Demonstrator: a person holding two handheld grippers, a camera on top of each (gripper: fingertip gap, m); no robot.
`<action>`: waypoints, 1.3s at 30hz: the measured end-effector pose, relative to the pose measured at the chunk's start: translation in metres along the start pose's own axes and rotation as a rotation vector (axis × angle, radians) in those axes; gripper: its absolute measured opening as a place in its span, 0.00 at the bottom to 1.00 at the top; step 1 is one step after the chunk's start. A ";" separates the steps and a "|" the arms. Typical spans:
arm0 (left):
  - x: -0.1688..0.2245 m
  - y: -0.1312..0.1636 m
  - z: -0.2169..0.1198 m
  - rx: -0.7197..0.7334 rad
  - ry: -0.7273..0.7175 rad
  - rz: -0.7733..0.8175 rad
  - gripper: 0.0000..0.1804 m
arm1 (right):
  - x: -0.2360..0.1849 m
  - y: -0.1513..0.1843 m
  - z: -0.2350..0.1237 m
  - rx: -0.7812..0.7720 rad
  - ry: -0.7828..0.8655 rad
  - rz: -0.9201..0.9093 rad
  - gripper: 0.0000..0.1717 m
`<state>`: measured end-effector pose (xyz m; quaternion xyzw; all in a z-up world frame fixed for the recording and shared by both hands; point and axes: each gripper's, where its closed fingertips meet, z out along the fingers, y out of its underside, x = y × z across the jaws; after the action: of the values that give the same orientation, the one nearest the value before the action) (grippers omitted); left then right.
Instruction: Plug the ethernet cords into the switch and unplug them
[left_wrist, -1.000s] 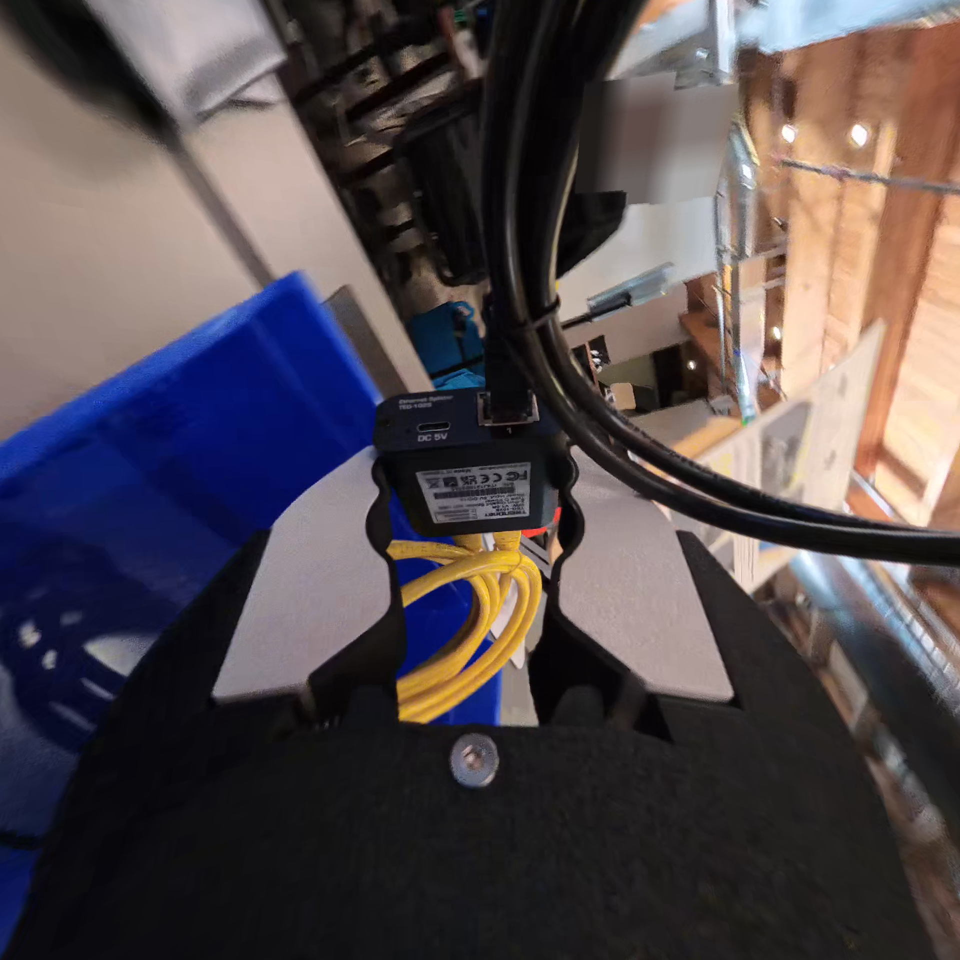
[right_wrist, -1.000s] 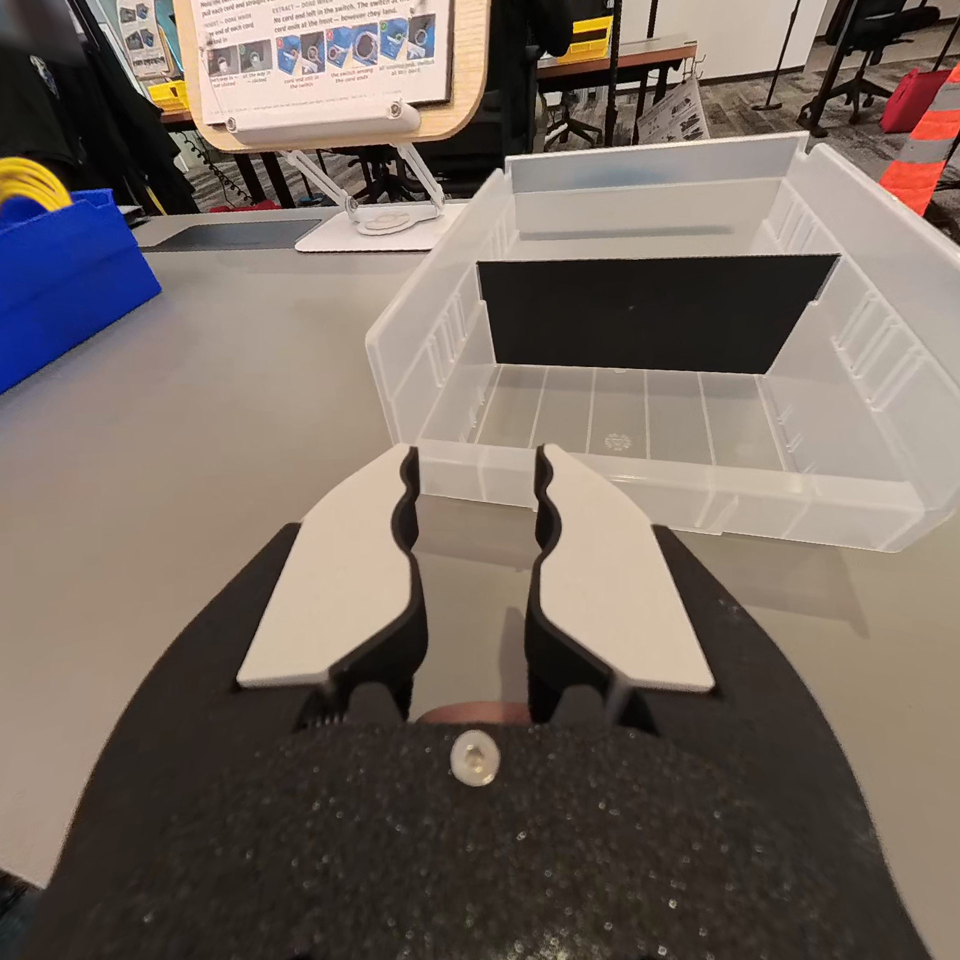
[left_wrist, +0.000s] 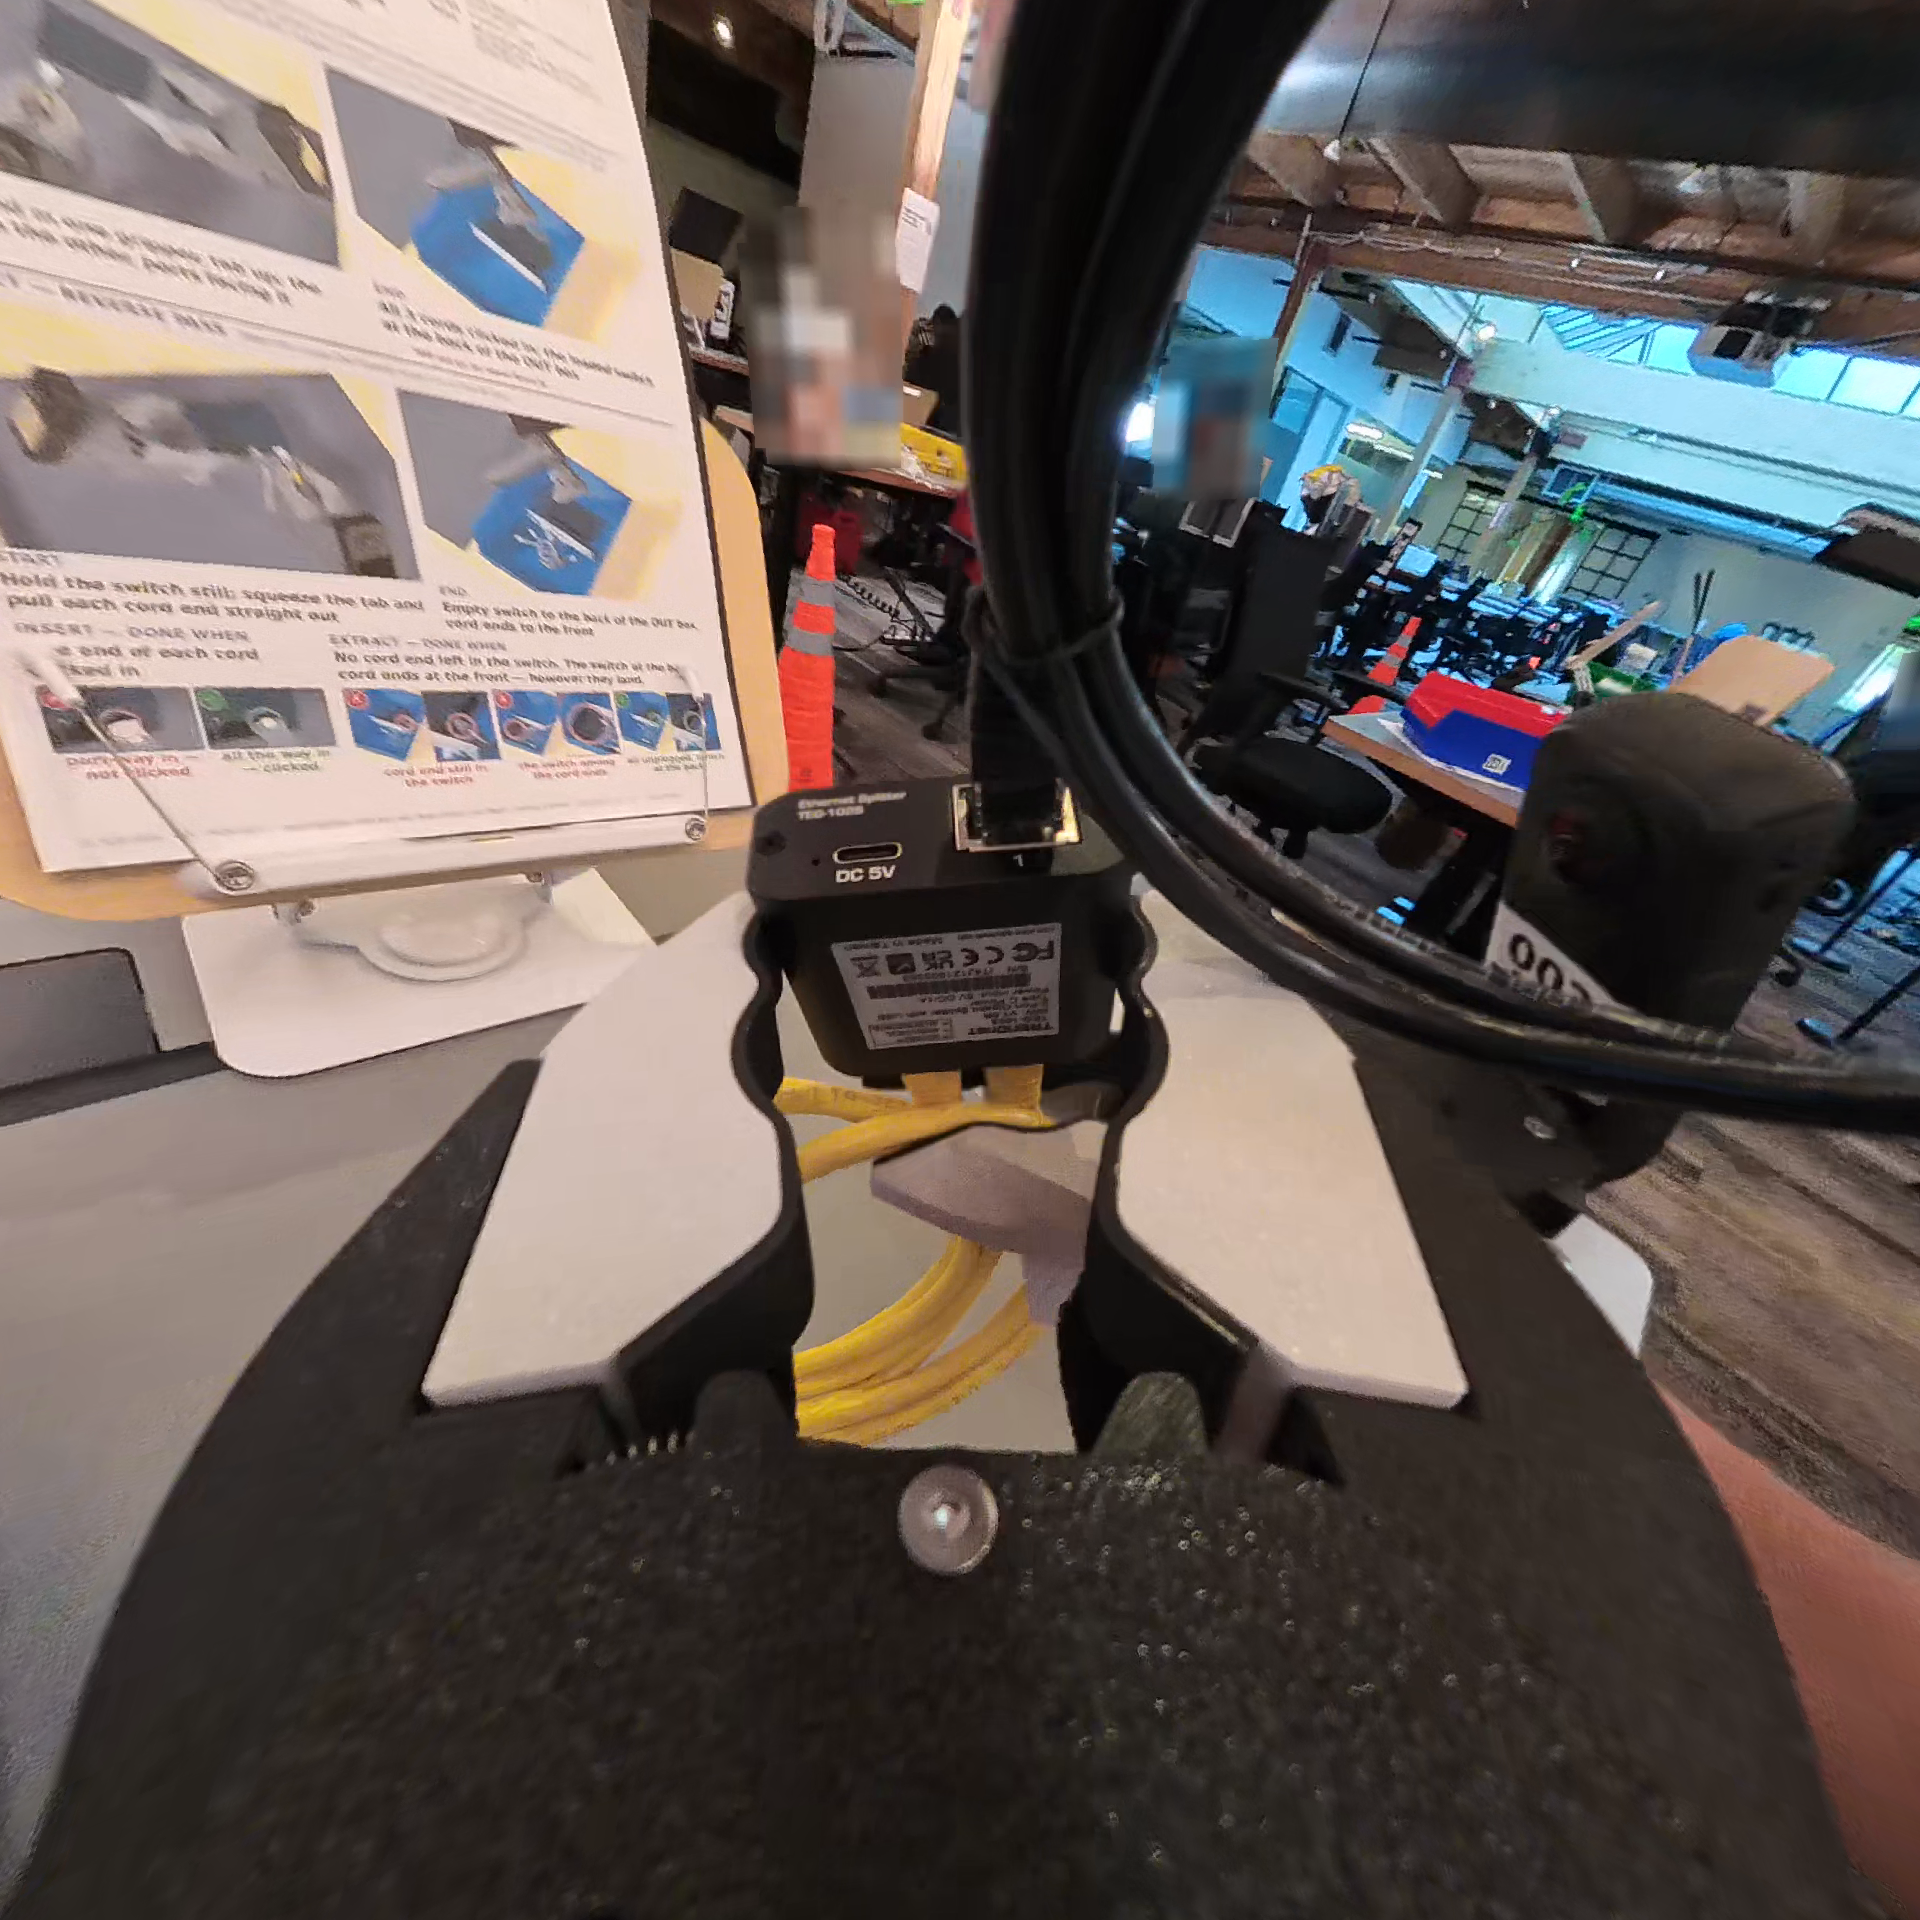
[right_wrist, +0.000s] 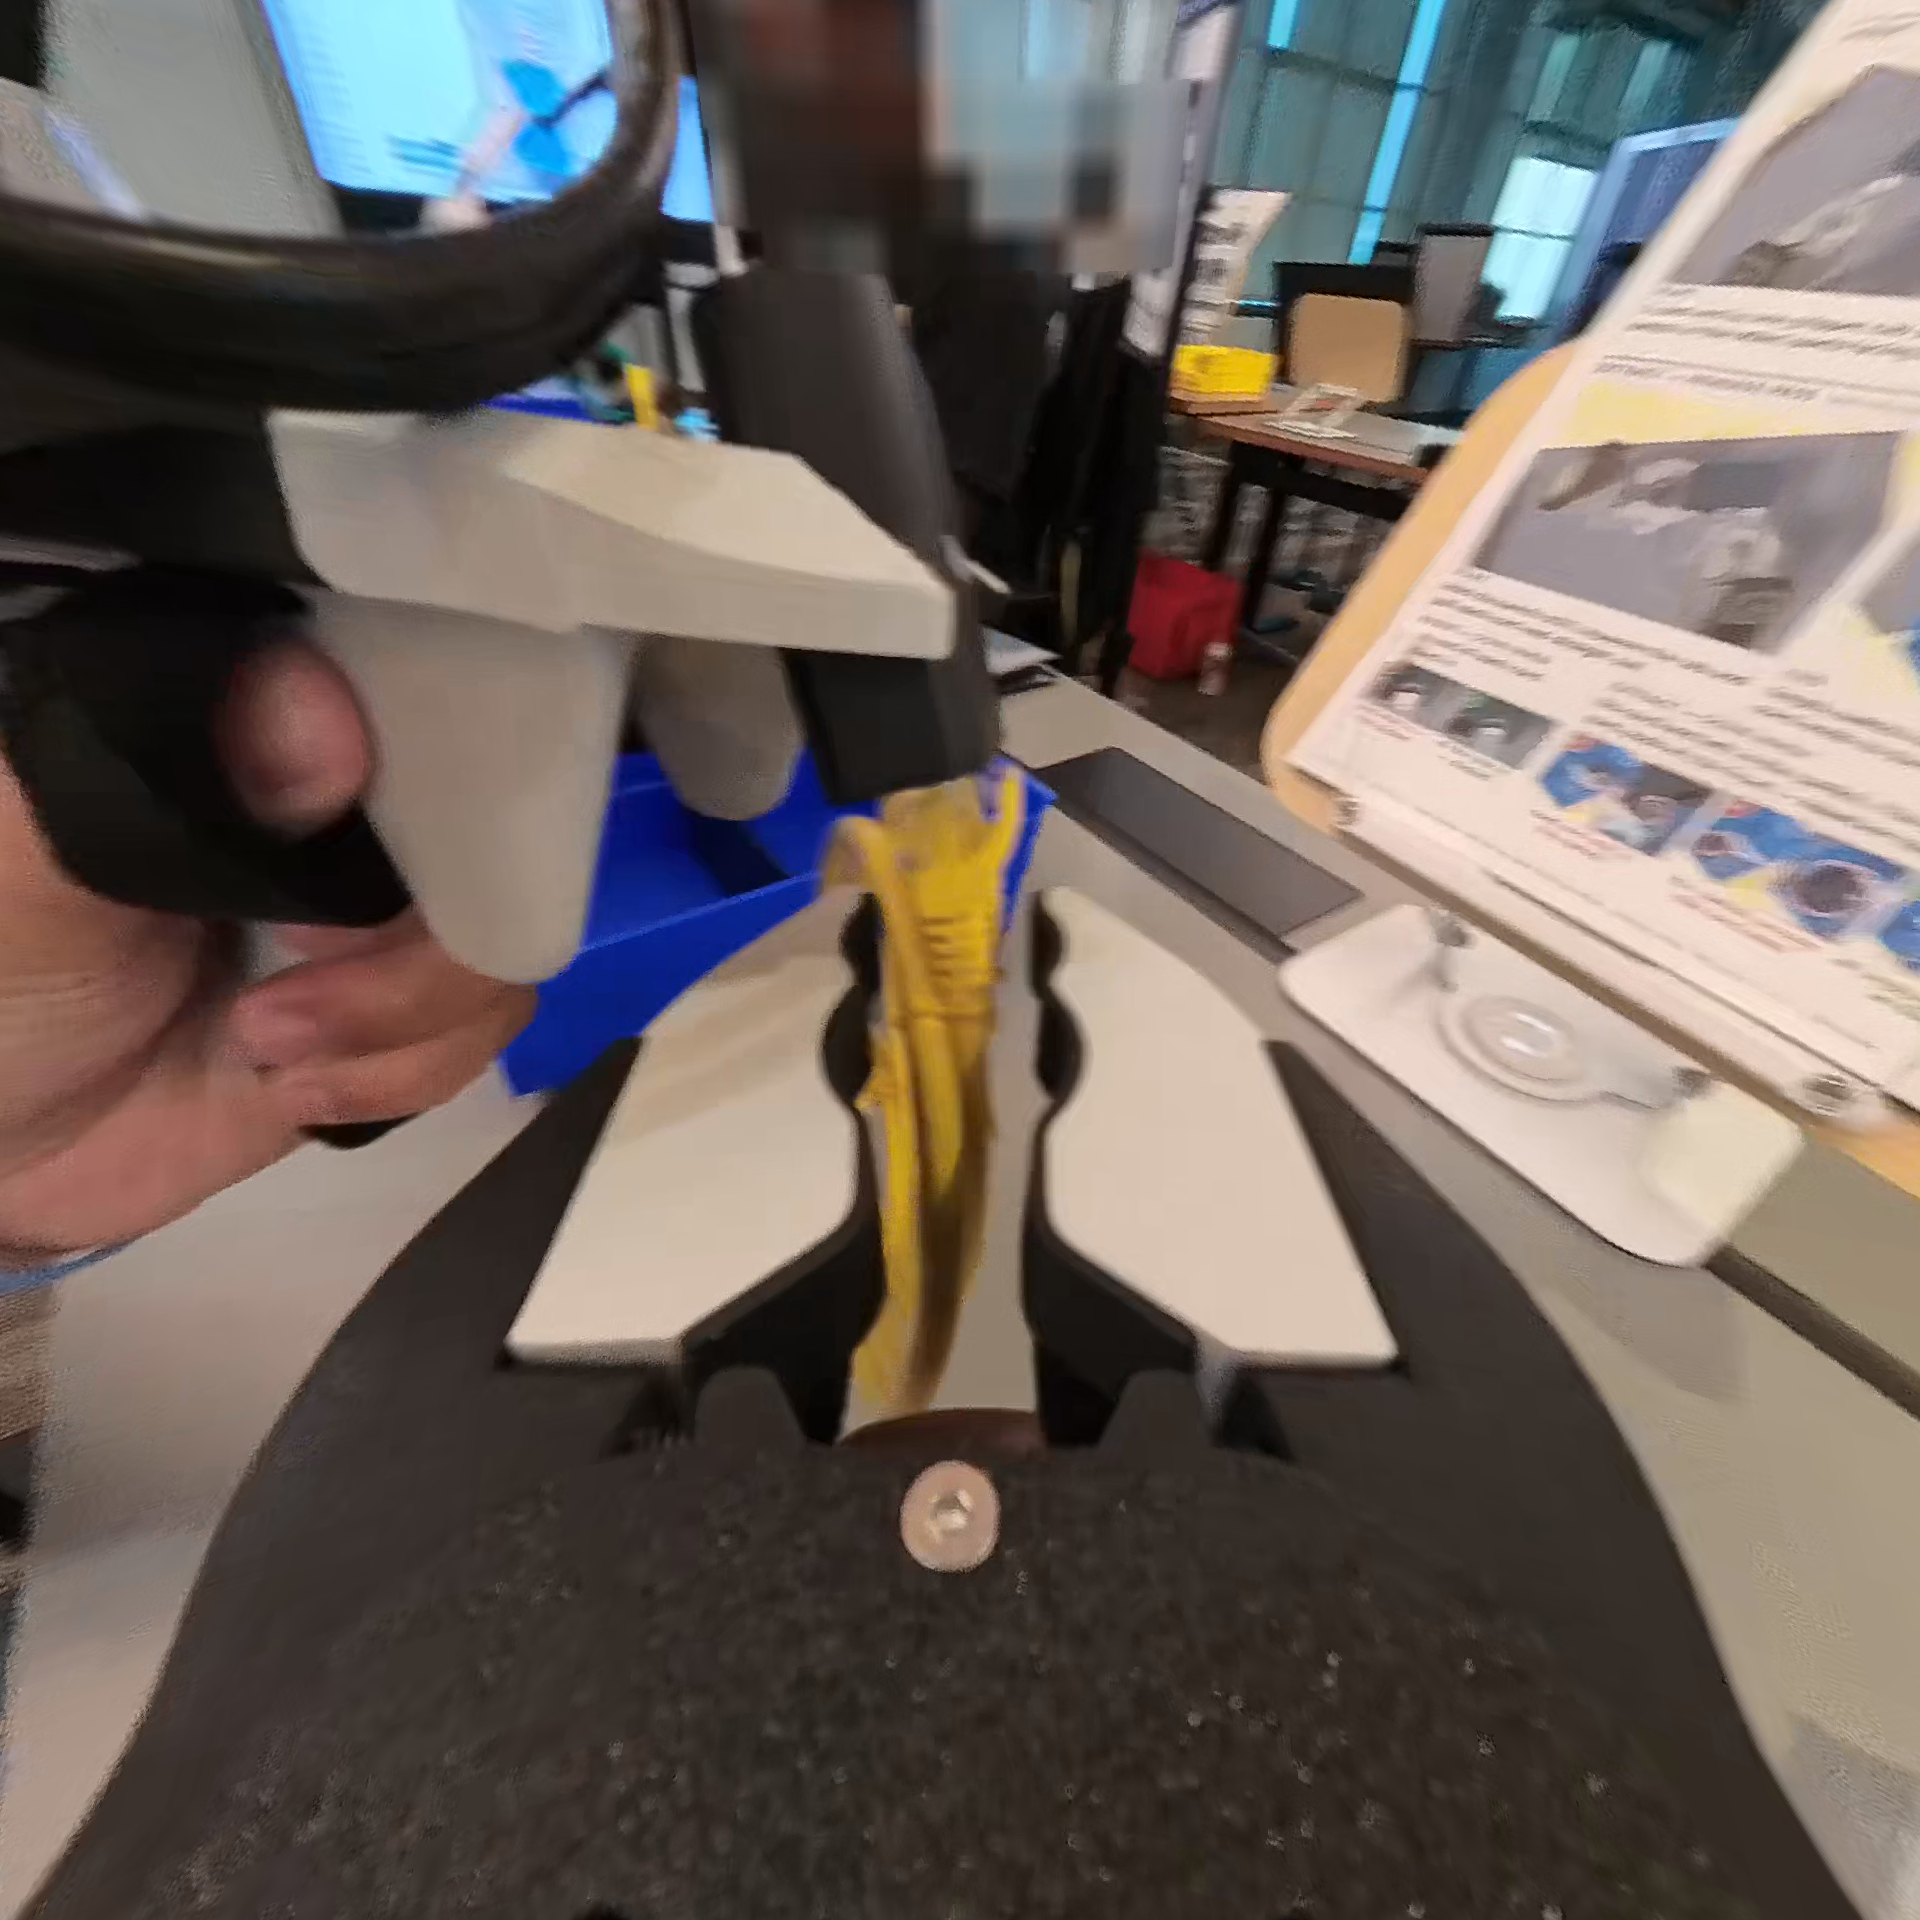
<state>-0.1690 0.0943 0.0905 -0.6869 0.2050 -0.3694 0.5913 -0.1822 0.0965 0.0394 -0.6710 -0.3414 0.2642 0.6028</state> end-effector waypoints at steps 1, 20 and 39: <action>0.000 0.005 0.001 -0.026 -0.005 0.013 0.34 | -0.003 0.004 0.000 -0.001 -0.018 0.014 0.12; 0.018 0.035 -0.040 -0.306 0.614 0.258 0.32 | -0.067 0.021 -0.004 0.097 -0.638 0.243 0.08; 0.028 0.056 -0.032 -0.256 0.524 0.441 0.14 | -0.077 0.033 -0.004 0.145 -0.713 0.284 0.09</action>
<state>-0.1663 0.0405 0.0453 -0.5766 0.5375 -0.3678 0.4933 -0.2229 0.0332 0.0029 -0.5335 -0.4137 0.5849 0.4496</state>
